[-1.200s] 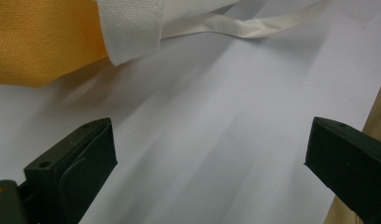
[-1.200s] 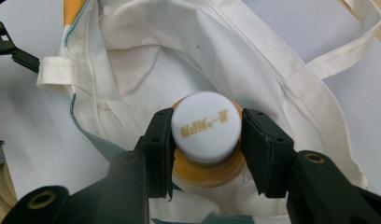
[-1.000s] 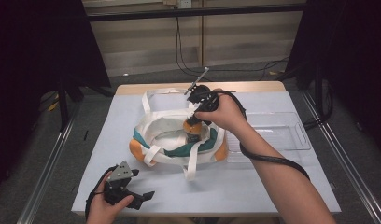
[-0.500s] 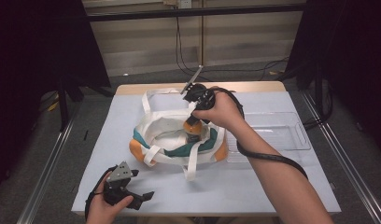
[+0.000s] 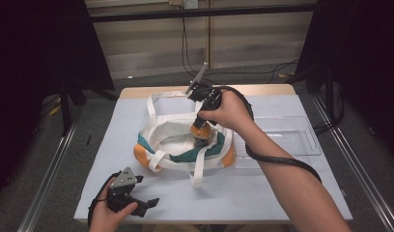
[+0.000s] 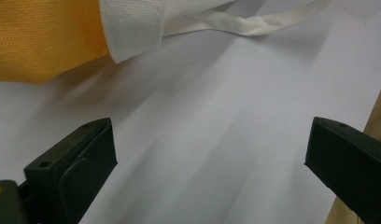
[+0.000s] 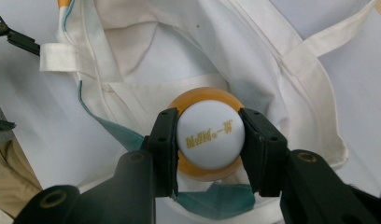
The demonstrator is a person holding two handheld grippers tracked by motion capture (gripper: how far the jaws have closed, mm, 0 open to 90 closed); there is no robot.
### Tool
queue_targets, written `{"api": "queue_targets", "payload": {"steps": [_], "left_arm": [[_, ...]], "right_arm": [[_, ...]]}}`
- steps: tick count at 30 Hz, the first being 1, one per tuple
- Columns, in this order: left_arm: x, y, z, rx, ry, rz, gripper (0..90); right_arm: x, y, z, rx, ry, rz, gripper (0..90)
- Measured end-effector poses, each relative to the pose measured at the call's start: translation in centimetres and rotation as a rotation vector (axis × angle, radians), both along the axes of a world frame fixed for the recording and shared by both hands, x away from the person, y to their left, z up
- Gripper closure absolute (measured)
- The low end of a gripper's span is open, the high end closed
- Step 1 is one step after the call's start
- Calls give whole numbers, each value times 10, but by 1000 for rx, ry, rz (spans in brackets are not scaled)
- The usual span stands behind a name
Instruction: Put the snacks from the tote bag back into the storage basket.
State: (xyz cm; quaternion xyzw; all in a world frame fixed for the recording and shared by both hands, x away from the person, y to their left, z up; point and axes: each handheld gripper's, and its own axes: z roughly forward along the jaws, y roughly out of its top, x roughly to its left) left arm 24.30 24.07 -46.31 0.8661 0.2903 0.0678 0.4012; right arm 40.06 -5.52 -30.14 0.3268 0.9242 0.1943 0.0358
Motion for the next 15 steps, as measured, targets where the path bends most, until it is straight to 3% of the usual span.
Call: {"api": "queue_targets", "payload": {"steps": [12, 15], "left_arm": [[0, 0, 0, 5, -3, -4, 16], [0, 0, 0, 0, 3, -1, 16]], "right_arm": [[2, -9, 29, -42, 29, -11, 606], [3, -12, 37, -32, 23, -8, 606]]}}
